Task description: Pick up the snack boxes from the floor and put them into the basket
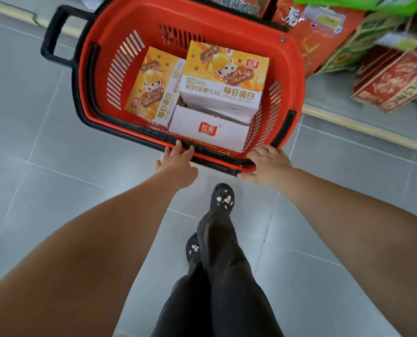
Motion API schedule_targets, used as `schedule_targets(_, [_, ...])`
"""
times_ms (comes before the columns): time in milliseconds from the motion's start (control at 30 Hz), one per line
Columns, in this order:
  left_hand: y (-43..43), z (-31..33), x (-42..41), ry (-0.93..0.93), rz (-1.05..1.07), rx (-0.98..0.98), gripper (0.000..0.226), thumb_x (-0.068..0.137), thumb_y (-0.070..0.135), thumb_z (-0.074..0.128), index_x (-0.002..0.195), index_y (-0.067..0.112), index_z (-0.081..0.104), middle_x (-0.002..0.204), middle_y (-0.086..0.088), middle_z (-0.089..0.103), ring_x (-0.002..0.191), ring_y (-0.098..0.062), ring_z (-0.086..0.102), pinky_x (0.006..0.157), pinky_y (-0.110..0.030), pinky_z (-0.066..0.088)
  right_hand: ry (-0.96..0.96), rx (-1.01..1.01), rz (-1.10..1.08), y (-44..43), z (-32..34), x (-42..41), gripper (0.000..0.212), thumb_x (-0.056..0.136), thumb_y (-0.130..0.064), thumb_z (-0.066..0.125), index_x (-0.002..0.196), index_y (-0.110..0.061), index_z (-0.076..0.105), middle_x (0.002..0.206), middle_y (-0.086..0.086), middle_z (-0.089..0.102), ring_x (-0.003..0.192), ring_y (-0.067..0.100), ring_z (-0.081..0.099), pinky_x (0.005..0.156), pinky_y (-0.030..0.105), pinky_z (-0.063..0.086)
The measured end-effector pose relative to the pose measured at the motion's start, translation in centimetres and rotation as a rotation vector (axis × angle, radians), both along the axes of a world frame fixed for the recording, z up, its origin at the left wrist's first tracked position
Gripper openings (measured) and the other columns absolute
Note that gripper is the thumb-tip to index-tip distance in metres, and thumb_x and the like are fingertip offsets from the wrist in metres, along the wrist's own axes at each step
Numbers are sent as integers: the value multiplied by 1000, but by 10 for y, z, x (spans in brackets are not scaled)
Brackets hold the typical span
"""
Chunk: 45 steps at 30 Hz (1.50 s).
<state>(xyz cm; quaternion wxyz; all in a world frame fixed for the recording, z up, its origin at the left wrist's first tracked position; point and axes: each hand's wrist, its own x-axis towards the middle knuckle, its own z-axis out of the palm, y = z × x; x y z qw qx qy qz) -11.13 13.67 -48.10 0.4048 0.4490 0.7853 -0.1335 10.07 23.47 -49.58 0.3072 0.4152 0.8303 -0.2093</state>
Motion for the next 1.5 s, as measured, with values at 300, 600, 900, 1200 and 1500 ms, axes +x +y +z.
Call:
schedule_targets(300, [-12, 14, 135, -51, -125, -59, 69, 94, 34, 45, 153, 32, 8, 162, 0, -12, 150, -27, -9, 117, -50, 19, -95, 21, -59, -37, -3, 135, 76, 79, -72, 50, 141, -29, 37, 147, 7, 32, 139, 28, 21, 115, 47, 21])
schedule_targets(600, [-5, 9, 298, -90, -42, -62, 71, 94, 32, 47, 154, 29, 8, 162, -1, -15, 150, -28, -9, 118, -46, 20, -78, 29, -35, -26, -4, 293, 75, 80, -71, 49, 139, -27, 39, 144, 6, 35, 139, 28, 22, 115, 48, 20])
schedule_targets(900, [16, 11, 447, -174, -134, -112, 72, 92, 25, 44, 154, 30, 5, 161, 1, -20, 150, -27, -8, 118, -47, 20, -163, -10, -111, -3, 4, 443, 75, 84, -60, 55, 144, -21, 32, 153, 5, 27, 147, 30, 6, 117, 55, 18])
schedule_targets(1200, [38, 17, 554, -258, -256, -148, 74, 92, 21, 46, 154, 27, 5, 160, 2, -21, 150, -26, 1, 120, -49, 19, -218, -3, -376, 3, 6, 550, 73, 92, -39, 55, 151, -18, 18, 159, 1, 17, 149, 26, 2, 120, 48, 15])
schedule_targets(1500, [64, 27, 595, -410, -224, -184, 64, 94, 19, 47, 153, 22, 21, 162, -3, 11, 129, -23, 45, 98, -30, 47, -105, 76, -650, -16, 24, 579, 53, 94, -26, 50, 144, -16, 34, 148, 5, 36, 137, 26, 33, 105, 42, 36])
